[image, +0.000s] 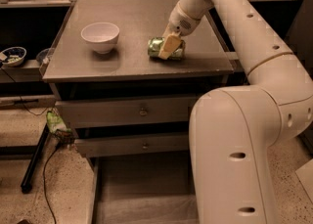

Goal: Place green can into bottom drawer

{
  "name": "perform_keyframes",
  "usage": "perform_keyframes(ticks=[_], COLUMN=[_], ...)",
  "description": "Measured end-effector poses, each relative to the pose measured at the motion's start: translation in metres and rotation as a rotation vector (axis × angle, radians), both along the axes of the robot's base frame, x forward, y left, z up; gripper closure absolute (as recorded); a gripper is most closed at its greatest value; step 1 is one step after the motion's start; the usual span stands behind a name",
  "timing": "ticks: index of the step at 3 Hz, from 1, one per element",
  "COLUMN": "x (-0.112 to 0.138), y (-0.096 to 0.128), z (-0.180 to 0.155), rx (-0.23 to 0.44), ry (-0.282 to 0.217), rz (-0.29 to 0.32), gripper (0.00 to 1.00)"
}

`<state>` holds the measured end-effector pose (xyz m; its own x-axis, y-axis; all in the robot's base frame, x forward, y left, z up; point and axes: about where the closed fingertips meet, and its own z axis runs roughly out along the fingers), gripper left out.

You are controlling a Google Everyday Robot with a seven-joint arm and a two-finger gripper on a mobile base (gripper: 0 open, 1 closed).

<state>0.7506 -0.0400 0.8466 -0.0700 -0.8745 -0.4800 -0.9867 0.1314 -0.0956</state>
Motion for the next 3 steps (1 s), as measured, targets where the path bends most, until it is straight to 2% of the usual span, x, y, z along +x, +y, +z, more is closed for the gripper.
perform_keyframes(ticks=[1, 3], x=[0.001, -0.021], y=[0.001, 0.009], z=[-0.001, 0.049], rx=[0.002, 0.008], ry=[-0.001, -0.061], rz=[-0.001, 0.013], gripper=[1.00, 1.00])
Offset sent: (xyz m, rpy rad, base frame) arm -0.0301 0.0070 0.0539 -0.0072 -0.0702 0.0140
